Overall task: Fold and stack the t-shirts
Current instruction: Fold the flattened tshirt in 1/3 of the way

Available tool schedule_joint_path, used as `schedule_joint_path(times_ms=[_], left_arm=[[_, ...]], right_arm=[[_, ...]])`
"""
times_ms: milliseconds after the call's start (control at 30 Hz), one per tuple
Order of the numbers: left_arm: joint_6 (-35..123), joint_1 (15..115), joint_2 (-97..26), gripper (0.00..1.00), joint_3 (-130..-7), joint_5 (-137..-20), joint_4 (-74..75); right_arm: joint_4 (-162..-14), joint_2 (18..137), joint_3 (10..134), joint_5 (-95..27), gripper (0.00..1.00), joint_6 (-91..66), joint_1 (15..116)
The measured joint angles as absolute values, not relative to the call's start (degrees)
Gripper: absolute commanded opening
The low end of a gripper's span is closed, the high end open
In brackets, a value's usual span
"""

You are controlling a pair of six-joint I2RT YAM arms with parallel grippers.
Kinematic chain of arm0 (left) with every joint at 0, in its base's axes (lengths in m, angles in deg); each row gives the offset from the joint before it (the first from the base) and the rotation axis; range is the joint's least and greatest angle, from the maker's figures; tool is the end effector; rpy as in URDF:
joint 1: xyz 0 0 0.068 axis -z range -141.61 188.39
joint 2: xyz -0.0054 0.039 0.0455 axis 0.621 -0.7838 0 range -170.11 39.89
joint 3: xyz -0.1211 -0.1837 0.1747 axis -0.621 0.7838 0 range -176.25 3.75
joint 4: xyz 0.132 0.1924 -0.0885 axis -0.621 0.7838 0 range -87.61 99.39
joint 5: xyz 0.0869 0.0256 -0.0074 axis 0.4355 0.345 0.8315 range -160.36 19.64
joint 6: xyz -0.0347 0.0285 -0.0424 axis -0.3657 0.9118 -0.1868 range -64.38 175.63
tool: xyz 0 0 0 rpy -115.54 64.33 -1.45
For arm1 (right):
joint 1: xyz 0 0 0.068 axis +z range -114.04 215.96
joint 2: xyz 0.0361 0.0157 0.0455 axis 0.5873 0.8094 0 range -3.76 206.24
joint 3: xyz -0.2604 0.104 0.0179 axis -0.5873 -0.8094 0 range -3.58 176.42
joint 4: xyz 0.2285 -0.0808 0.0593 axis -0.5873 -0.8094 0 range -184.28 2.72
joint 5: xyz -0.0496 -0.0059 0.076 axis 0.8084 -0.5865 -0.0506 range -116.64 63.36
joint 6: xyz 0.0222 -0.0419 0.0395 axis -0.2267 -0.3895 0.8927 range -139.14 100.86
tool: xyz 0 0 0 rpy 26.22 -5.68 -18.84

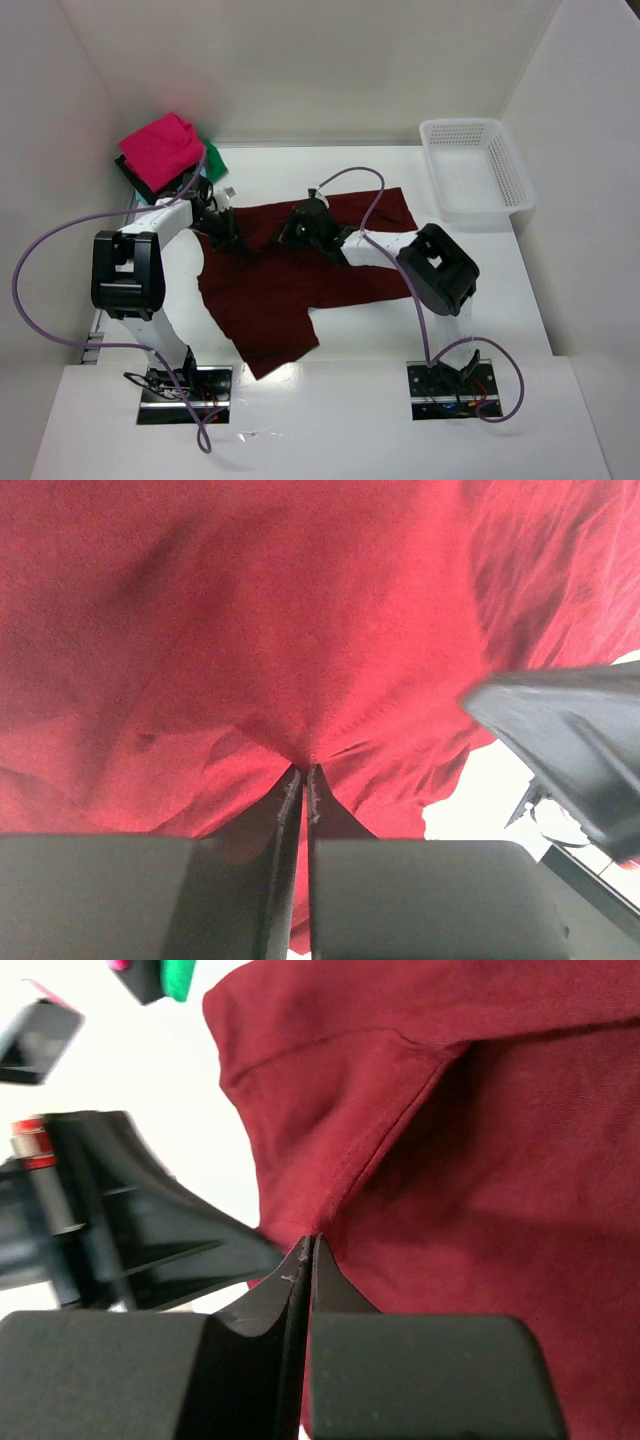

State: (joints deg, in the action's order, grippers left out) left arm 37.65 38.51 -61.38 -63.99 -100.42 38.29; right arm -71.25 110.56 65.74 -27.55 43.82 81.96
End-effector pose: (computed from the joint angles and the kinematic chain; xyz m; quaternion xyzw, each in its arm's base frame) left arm 0.3401 -0.0240 0.1954 -0.1017 0.9459 -0.2792 0.1301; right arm 0.3081 0.3202 0.1815 0.1230 0.8526 0.4172 0.2895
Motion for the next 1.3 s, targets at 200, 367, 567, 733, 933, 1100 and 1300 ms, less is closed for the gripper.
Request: schedule_joint_path(times_ms=[200,367,567,733,933,1100,1300], left_arm=[[38.6,38.5,-60.8,0.31,-63.5,-100.4,39.4],[39.1,38.5,-60.4,0.59,-63.5,-99.9,40.5],[36.2,40.4,-54.5,0.68,-63.4,-90.7,42.7],[32.9,41.1,-52.3,0.63,-61.6,-85.0,42.4],[29.5,41.1,-52.2,0.62,-55.8,-82.8,43.2],[26.7,41.1,-51.5,0.60,-53.6,-81.1,42.4],[25.1,41.1,-51.9,0.55,-53.5,-81.0,38.3]], right_arm=[[-76.6,107.5,65.3,-27.2,0.01,42.2,81.8],[-81.1,107.5,61.9,-27.3,0.01,41.2,81.0],[-83.9,107.5,60.6,-27.4,0.02,40.1,79.7],[-84.0,107.5,60.6,-27.8,0.03,39.2,79.1],[-83.9,107.5,60.6,-28.9,0.06,38.2,78.7],[-83.9,107.5,60.6,-29.8,0.06,37.3,78.2],[-83.9,107.5,60.6,-30.8,0.06,36.3,77.5]])
